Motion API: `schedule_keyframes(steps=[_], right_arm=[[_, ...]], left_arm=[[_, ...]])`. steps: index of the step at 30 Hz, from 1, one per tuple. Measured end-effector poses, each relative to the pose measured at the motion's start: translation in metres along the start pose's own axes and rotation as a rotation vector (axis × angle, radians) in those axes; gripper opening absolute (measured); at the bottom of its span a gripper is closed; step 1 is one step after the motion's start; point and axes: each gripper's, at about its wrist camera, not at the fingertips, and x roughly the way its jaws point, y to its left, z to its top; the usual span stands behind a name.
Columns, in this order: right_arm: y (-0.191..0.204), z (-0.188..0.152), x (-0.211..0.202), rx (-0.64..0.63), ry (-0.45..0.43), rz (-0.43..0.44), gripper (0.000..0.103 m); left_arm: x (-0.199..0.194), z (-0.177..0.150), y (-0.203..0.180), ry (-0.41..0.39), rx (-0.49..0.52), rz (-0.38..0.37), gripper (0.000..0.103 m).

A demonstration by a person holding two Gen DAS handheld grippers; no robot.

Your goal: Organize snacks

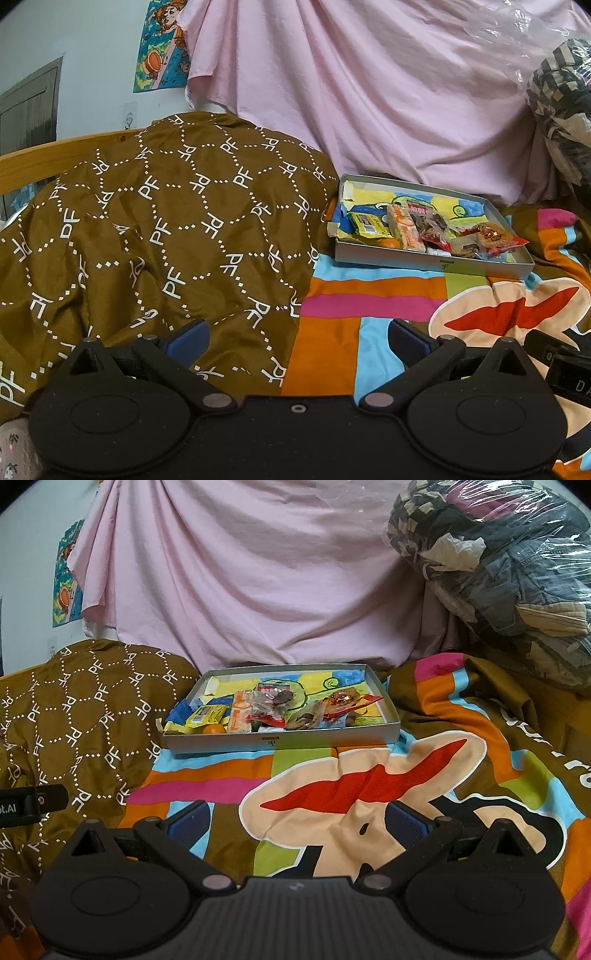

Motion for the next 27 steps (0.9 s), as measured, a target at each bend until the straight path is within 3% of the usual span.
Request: schedule_keyframes(steps=[19,23,27], right_arm=[[0.0028,-0.0018,0.0013,-0.009,0.008,0.007,0.103],[0.0028,-0.0021,0.0020,-0.013,0.011,0.009,0.103],[0.0032,-0.0026,0.0022,-0.016,0.015,0.009,0.103]], left_arm=[[-0.0006,0.0000,-0.0004,0.000,0.000,0.002,0.102],[-0.0020,0.0023,-0.0019,0.012,0.019,0.044,0.102],[0.0002,0.0066,-0.0025,0.027,0.044,0.034,0.102]])
